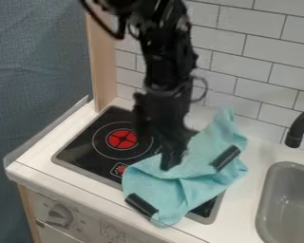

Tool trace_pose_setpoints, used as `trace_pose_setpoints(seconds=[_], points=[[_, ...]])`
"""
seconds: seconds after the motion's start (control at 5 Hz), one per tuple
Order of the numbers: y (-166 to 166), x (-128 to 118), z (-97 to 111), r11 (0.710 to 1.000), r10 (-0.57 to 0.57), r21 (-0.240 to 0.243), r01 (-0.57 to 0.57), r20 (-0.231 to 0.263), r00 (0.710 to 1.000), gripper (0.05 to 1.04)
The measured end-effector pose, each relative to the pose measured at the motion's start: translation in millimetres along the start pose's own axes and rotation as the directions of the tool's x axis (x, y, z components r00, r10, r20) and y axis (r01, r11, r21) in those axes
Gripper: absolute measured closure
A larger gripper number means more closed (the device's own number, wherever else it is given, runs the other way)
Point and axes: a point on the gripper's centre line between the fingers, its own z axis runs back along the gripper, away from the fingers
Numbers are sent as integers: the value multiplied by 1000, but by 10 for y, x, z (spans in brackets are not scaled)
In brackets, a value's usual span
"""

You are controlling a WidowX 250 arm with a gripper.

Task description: Fold the cloth from bottom to top

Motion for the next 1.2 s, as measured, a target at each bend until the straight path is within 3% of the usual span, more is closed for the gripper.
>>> trace_pose_setpoints(seconds=[0.2,0.4,0.6,0.8,1.2], points=[[111,-105,-133,991,105,79,-105,1,994,85],[348,-279,-391,962,257,113,-250,-56,965,85],[420,-273,-517,951,292,139,-278,-90,952,85],[415,-295,-680,950,297,141,-278,-140,945,85],[286,-286,-786,961,278,63,-271,-155,948,85]])
